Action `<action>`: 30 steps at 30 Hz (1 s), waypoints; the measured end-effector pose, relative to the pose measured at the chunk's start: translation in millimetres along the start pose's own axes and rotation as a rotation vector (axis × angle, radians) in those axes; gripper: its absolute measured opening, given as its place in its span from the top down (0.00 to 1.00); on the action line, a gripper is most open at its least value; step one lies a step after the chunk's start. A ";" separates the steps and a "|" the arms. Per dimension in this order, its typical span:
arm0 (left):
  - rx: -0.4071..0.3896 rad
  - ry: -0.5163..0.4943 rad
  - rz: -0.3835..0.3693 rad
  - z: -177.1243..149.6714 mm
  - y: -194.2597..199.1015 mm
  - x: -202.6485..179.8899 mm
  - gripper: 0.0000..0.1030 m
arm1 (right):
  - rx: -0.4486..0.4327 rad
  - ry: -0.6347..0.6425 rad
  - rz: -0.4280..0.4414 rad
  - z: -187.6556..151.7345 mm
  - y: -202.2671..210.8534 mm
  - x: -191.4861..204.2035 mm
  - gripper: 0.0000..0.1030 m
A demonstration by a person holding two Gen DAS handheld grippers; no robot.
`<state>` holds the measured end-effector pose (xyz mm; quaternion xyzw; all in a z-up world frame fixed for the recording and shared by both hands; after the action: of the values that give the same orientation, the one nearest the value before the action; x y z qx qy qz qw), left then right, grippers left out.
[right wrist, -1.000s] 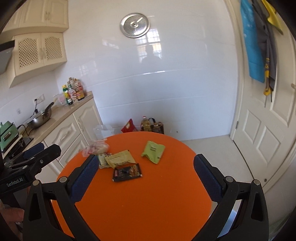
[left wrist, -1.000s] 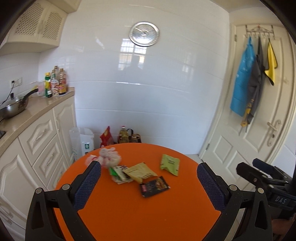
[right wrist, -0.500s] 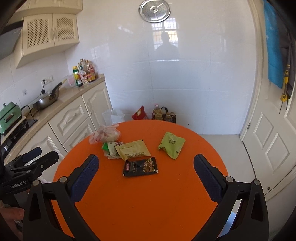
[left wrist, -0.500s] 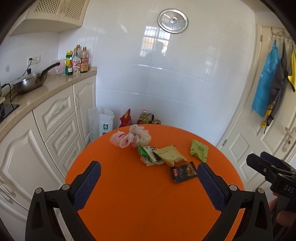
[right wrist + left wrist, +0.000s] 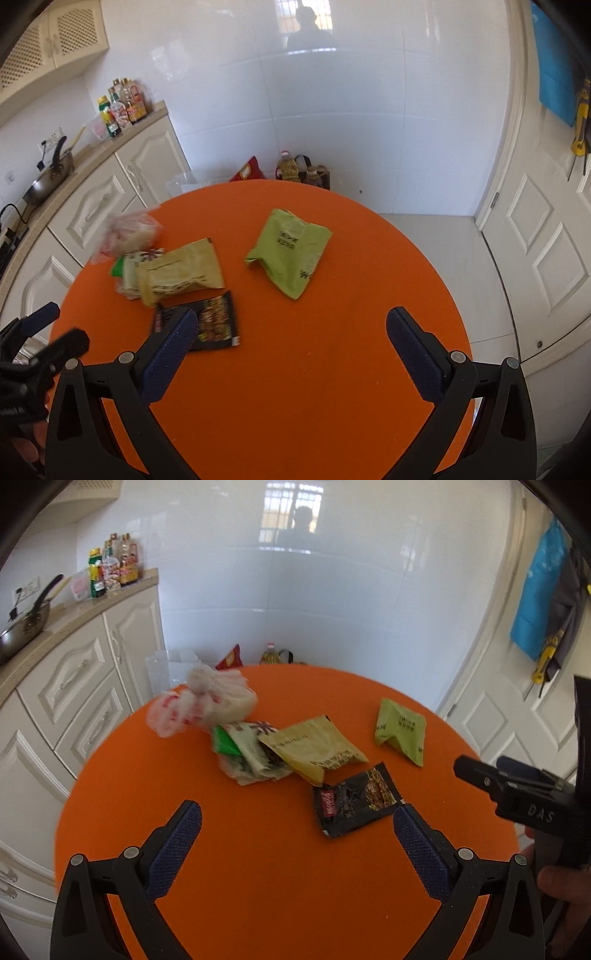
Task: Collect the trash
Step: 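Grasp the black snack packet with the left tool while the right tool grasps the green packet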
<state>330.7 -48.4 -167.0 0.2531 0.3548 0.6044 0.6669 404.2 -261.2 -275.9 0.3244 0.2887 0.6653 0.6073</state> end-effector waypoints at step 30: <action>0.097 -0.135 -0.059 143.2 -236.3 -106.2 0.69 | 0.070 0.138 0.083 39.5 -107.2 10.3 0.51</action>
<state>588.5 -173.4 -241.6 0.3148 0.3452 0.5480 0.6939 501.1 -241.0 -333.9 0.3105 0.3394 0.7001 0.5462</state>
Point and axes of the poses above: each gripper's, at about its wrist camera, not at the fingertips, and y roughly against the way its jaws point, x to its left, z to its top, the point moved 4 cm from there along -y, roughly the way its jaws point, and after that the axes turned 4 degrees about y, right-handed, at the moved point
